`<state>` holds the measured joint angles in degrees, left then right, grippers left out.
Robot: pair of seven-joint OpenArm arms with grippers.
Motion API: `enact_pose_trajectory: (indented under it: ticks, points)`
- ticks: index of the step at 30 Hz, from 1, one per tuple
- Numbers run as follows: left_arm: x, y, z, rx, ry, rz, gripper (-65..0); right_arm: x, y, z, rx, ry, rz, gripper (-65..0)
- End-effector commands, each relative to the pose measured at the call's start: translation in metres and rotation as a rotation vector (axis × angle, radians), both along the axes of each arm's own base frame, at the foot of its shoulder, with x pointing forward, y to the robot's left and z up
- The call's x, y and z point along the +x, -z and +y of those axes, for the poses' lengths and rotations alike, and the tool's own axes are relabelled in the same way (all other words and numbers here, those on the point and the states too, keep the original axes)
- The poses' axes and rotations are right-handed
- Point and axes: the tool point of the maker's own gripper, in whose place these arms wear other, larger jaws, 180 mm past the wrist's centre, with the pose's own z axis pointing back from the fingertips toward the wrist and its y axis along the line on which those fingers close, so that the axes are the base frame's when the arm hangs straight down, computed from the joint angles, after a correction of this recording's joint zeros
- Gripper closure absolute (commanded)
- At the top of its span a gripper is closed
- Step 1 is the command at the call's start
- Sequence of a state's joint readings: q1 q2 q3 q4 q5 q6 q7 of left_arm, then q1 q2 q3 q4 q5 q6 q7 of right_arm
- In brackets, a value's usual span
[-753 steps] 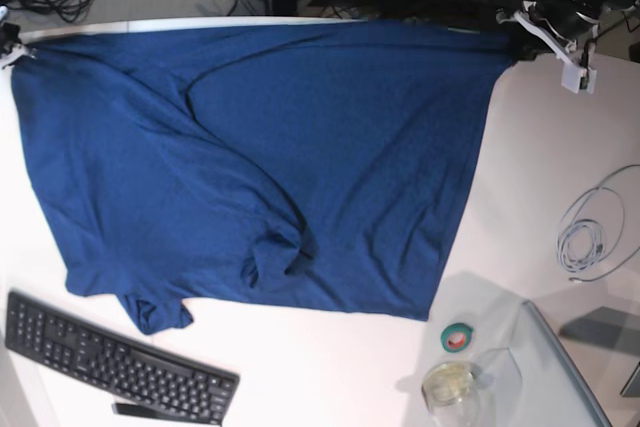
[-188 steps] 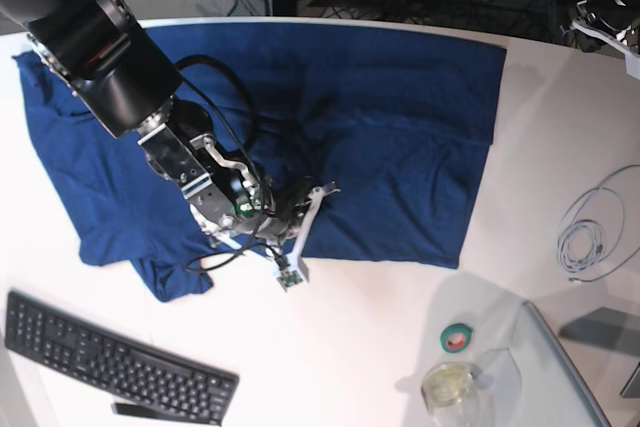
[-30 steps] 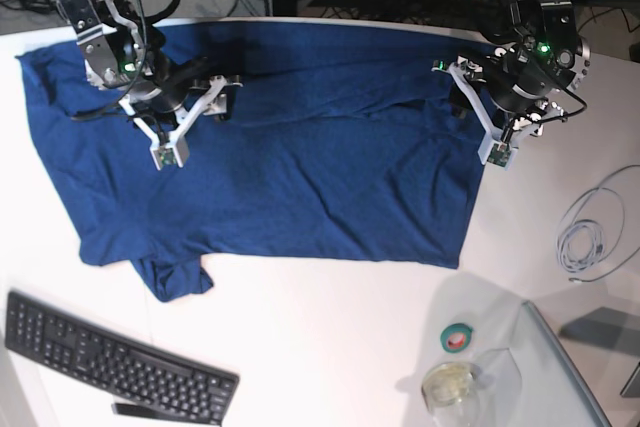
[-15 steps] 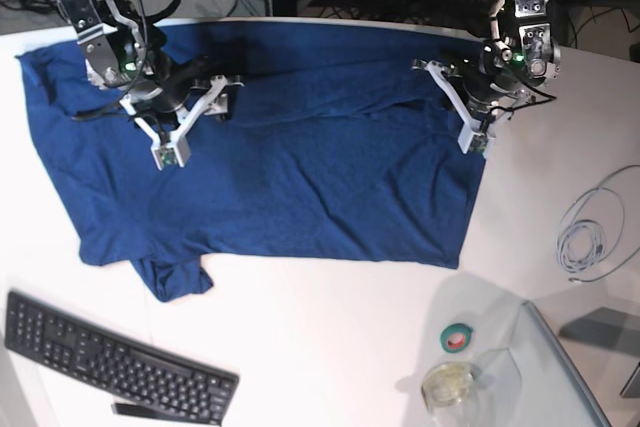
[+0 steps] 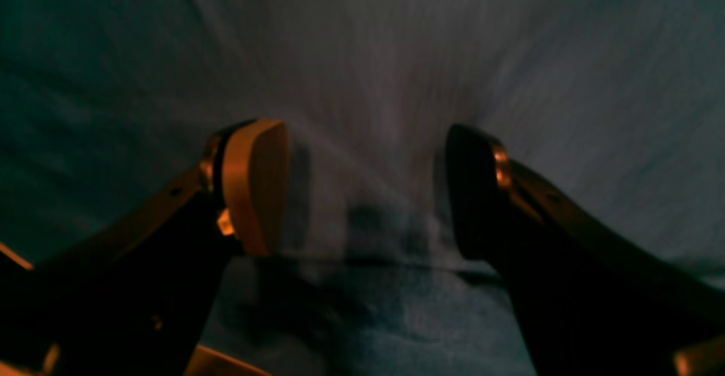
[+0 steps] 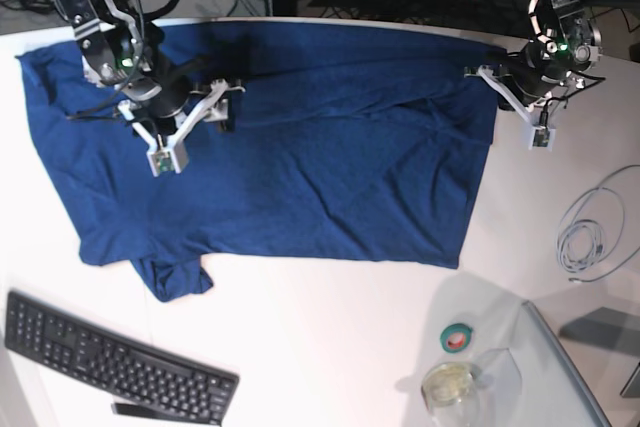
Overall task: Layout the t-shirt on the table in an organized manner, then fold the t-shirt properly
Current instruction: 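Grasp the shirt edge with both grippers and pull it apart, then hold the shirt corners with both grippers and stretch the edge taut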
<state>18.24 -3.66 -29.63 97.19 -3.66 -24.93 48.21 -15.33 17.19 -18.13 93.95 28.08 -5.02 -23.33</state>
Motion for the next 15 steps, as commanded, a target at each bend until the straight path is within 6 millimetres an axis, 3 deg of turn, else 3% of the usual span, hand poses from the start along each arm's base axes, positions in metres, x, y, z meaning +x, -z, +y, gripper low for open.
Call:
enact_pose_trajectory:
  ticks: [1,5,10,15]
  points:
    - [0.0,-0.01,0.005,0.025,0.003,-0.024,0.0,0.009,-0.016,-0.011,-0.004,0.027,-0.072,-40.4]
    - [-0.011,-0.016,-0.003,0.015,0.006,-0.032,0.0,0.007,-0.03,-0.06,-0.042,0.156,-0.088,-40.4]
    - [-0.026,-0.006,-0.015,-0.08,-0.013,-0.019,0.0,-0.009,-0.01,-0.127,-0.124,0.311,-0.009,-40.4]
    - [-0.029,0.014,-0.021,-0.14,-0.041,0.017,0.0,-0.015,-0.002,-0.172,-0.173,0.408,0.018,-40.4]
